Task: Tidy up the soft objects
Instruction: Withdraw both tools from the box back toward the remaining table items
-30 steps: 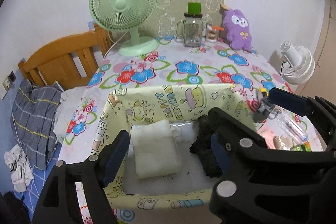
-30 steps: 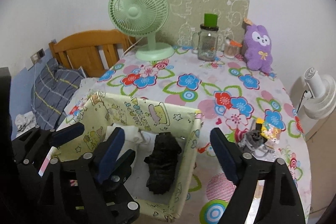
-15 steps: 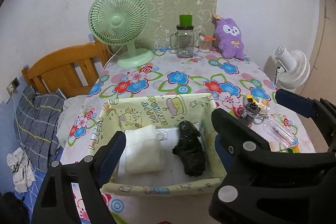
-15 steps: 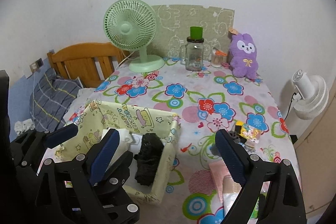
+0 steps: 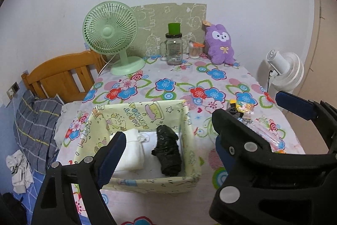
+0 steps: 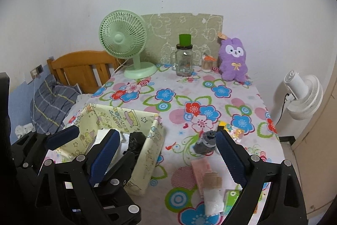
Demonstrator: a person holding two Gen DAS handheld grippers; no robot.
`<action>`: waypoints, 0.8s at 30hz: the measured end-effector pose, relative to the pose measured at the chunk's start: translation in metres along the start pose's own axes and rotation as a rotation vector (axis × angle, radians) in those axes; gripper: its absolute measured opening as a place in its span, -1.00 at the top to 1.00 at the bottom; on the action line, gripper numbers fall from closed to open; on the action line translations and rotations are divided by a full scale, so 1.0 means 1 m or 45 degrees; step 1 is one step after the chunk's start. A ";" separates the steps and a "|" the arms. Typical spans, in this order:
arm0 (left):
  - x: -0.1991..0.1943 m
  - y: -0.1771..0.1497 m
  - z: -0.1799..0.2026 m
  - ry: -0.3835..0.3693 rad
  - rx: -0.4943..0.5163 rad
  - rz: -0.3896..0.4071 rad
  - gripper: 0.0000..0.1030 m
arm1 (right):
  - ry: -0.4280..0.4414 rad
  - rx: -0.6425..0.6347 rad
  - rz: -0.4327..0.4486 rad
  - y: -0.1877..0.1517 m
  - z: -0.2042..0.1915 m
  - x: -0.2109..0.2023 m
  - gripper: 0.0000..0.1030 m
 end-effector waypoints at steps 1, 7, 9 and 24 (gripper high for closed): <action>-0.002 0.000 0.002 -0.002 0.000 0.004 -0.73 | -0.003 0.001 0.007 0.000 0.002 -0.003 -0.83; -0.010 0.003 0.018 -0.032 0.006 0.041 -0.84 | -0.016 0.013 0.034 0.000 0.016 -0.016 -0.84; -0.013 0.003 0.024 -0.033 0.012 0.049 -0.85 | -0.021 0.026 0.040 -0.001 0.021 -0.019 -0.84; -0.011 -0.007 0.064 -0.050 0.032 0.038 -0.91 | -0.081 0.077 0.066 -0.020 0.060 -0.035 -0.87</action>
Point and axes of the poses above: each gripper's, at about its wrist camera, not at the fingertips, and x roughly the way its jaws point, z to its right, y to its top, the point moved 1 cm from there along x, roughly the way its jaws point, and after that the axes turned 2 degrees about z, right-handed, at the moved point
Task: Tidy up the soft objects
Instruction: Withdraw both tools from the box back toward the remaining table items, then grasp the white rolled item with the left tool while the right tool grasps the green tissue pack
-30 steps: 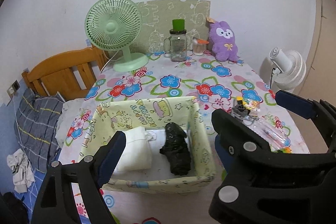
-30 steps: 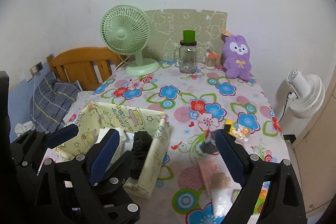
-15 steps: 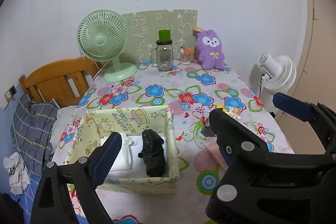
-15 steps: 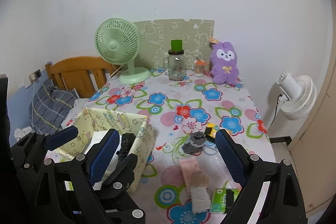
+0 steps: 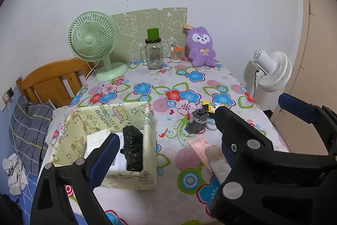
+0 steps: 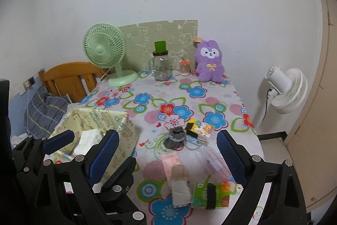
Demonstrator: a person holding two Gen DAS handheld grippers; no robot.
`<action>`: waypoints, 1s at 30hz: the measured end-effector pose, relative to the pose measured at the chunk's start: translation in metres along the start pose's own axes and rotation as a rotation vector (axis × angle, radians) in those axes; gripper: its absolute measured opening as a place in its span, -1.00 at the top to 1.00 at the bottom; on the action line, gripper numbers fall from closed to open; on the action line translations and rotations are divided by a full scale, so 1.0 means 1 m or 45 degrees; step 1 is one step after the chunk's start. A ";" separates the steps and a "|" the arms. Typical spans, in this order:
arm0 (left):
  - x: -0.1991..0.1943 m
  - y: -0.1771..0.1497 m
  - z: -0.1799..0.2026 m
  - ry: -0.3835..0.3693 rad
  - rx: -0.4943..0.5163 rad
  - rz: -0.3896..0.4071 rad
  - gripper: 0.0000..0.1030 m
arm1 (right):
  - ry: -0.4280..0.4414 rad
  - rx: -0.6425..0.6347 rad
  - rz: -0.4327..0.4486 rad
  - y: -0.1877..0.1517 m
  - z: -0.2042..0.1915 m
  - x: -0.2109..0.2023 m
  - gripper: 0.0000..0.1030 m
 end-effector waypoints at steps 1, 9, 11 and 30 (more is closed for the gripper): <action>0.000 -0.001 0.003 -0.002 -0.001 -0.001 -0.92 | -0.004 0.001 0.000 -0.001 0.002 -0.001 -0.87; 0.005 -0.010 0.021 -0.015 0.010 0.017 -0.95 | -0.033 0.007 0.000 -0.012 0.022 -0.002 -0.91; 0.007 -0.012 0.025 -0.024 0.011 0.017 -0.97 | -0.037 0.011 -0.002 -0.015 0.027 -0.001 -0.94; 0.054 -0.053 0.060 -0.052 0.058 -0.137 -0.99 | -0.093 0.036 -0.065 -0.066 0.066 0.024 -0.94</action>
Point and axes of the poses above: each gripper's, at about its wrist camera, not at the fingertips, and x roughly the way its jaws point, z to its right, y to its top, the point moved 1 cm from there along x, roughly the way its jaws point, and after that the axes turned 2 degrees about z, right-handed, at the moved point
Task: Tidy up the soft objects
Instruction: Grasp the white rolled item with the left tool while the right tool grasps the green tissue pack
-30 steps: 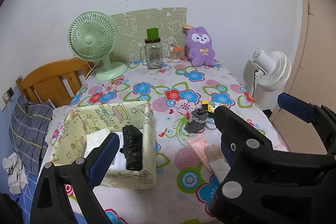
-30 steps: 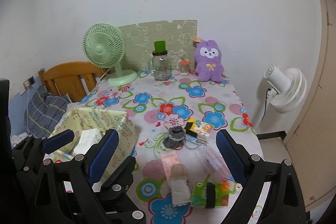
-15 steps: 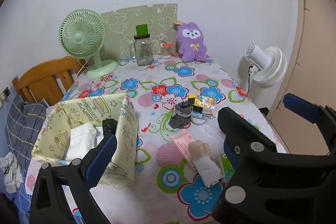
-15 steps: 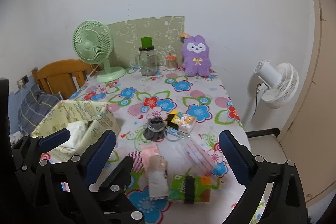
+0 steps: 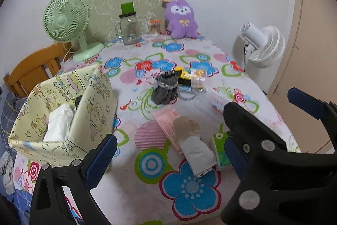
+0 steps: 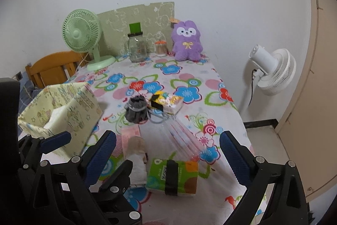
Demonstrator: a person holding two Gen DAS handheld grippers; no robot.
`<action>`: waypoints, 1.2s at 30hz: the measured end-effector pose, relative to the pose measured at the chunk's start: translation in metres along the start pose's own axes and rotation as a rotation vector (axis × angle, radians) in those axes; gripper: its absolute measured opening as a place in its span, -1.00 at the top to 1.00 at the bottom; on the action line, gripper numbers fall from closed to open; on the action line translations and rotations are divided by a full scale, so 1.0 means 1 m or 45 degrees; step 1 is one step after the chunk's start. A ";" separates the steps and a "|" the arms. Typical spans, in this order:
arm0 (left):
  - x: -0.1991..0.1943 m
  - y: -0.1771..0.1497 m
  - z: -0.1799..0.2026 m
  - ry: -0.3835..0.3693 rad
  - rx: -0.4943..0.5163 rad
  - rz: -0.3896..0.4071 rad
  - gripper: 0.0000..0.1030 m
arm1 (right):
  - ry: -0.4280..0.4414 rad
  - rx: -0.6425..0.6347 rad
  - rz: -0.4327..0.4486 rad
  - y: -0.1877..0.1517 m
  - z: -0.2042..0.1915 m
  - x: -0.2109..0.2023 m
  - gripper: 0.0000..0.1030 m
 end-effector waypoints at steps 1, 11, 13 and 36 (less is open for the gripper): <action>0.002 -0.001 0.001 0.006 0.003 -0.003 -0.99 | -0.003 0.002 -0.006 -0.002 0.001 0.002 -0.94; 0.024 -0.019 0.005 0.026 0.017 -0.069 -0.99 | -0.033 0.041 -0.099 -0.025 0.009 0.027 -0.94; 0.028 -0.021 0.005 0.027 0.016 -0.083 -0.99 | -0.035 0.050 -0.117 -0.029 0.010 0.032 -0.94; 0.048 -0.032 0.011 0.031 0.063 -0.143 -0.99 | -0.009 0.149 -0.334 -0.053 0.015 0.073 -0.44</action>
Point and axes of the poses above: each gripper's, at about its wrist camera, not at the fingertips, and x roughly the way its jaws point, z to its right, y to its top, the point moved 1 cm from there along x, roughly the way its jaws point, and after that the axes turned 2 degrees about z, right-handed, at the moved point
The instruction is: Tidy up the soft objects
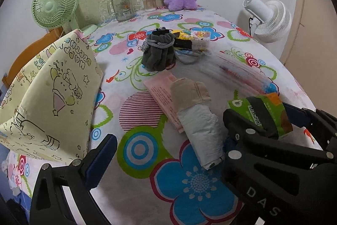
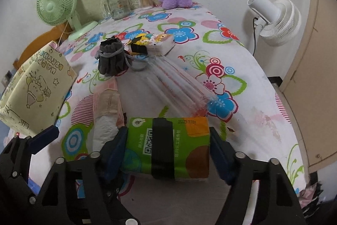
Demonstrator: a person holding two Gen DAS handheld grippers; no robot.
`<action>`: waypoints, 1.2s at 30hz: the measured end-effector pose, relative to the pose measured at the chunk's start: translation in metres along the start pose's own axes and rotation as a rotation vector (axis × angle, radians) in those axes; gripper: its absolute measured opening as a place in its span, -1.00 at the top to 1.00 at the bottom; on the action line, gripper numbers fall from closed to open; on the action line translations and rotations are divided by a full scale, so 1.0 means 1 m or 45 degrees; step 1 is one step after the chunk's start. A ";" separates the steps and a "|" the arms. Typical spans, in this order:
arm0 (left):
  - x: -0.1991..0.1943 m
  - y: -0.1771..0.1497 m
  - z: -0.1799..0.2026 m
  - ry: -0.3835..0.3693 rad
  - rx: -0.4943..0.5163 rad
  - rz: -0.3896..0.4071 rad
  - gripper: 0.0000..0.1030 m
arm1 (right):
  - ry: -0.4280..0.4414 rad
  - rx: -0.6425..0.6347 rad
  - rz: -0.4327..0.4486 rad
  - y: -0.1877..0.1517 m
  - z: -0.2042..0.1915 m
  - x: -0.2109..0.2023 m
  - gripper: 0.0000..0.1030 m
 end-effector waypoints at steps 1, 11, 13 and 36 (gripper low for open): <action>-0.001 0.001 0.001 -0.004 -0.001 0.000 -0.99 | 0.004 0.003 -0.001 0.000 0.001 0.000 -0.43; -0.002 0.009 0.011 -0.006 -0.019 0.032 -0.84 | -0.029 0.021 0.048 0.006 0.016 -0.013 -0.40; 0.002 0.009 0.012 -0.008 -0.018 0.015 -0.69 | -0.030 0.026 0.045 0.005 0.018 -0.013 -0.40; -0.013 0.012 0.007 -0.073 -0.047 -0.004 0.48 | -0.004 0.020 0.096 0.011 0.007 -0.031 -0.41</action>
Point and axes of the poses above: each gripper's, at about its wrist camera, not at the fingertips, and x roughly the way its jaws point, z to its right, y to its top, the point moved 1 cm from there along x, roughly the way its jaws point, and after that the axes turned 2 degrees about z, right-handed, at the moved point
